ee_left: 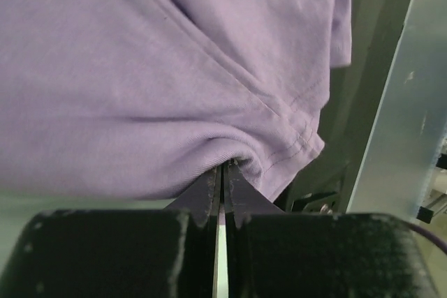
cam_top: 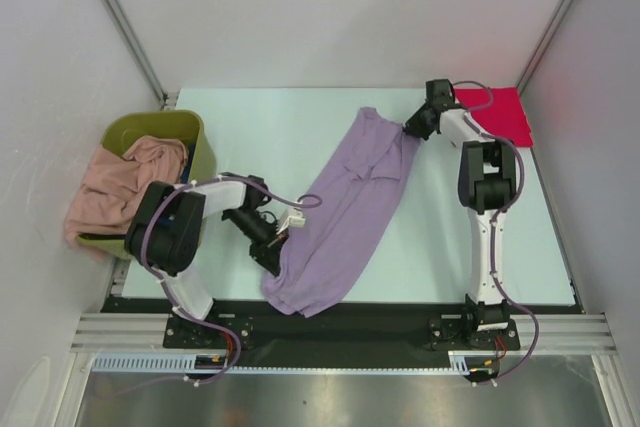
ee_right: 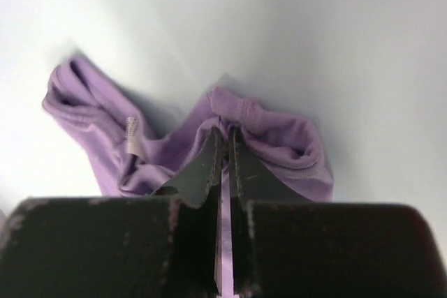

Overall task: Fold and stack the t-shirts
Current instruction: Fold the tshirt

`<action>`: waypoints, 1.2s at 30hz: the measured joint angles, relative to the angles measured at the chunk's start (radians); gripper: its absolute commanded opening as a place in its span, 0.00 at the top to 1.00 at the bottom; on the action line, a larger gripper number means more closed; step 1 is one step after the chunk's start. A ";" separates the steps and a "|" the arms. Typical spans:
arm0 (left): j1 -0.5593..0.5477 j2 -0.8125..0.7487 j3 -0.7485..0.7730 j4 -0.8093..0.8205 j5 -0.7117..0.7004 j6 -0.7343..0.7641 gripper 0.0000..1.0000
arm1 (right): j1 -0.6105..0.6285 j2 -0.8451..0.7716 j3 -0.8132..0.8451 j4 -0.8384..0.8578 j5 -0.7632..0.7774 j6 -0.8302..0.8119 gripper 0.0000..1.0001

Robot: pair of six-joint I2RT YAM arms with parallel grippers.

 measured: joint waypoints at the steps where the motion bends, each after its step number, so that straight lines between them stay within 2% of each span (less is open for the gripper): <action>1: -0.023 0.018 0.018 0.005 0.016 -0.016 0.98 | 0.003 0.034 0.052 -0.001 -0.004 -0.003 1.00; 6: -0.082 0.111 0.116 0.047 0.090 -0.114 0.99 | 0.017 0.227 0.381 -0.072 -0.014 -0.004 1.00; 13: -0.117 0.223 0.219 0.142 0.175 -0.297 0.99 | 0.023 0.317 0.514 -0.051 -0.016 0.048 1.00; 16: -0.144 0.230 0.235 0.202 0.208 -0.377 0.97 | 0.023 0.369 0.587 -0.028 -0.020 0.080 0.97; 17: -0.151 0.230 0.235 0.219 0.215 -0.399 0.96 | 0.023 0.381 0.602 -0.016 -0.021 0.093 0.92; 19: -0.164 0.233 0.234 0.249 0.230 -0.441 0.94 | 0.023 0.397 0.617 0.009 -0.023 0.113 0.85; 21: -0.169 0.234 0.229 0.261 0.244 -0.458 0.82 | 0.023 0.405 0.626 0.022 -0.025 0.127 0.68; 24: -0.169 0.234 0.207 0.246 0.253 -0.451 0.64 | 0.023 0.406 0.636 0.036 -0.032 0.130 0.53; 27: -0.159 0.233 0.187 0.197 0.256 -0.428 0.58 | 0.021 0.398 0.636 0.048 -0.041 0.114 0.43; 31: -0.125 0.217 0.182 0.127 0.253 -0.385 0.54 | 0.018 0.340 0.604 0.038 -0.031 0.059 0.40; 36: -0.069 0.111 0.192 0.103 0.221 -0.341 0.54 | -0.001 0.166 0.488 0.026 -0.002 -0.014 0.43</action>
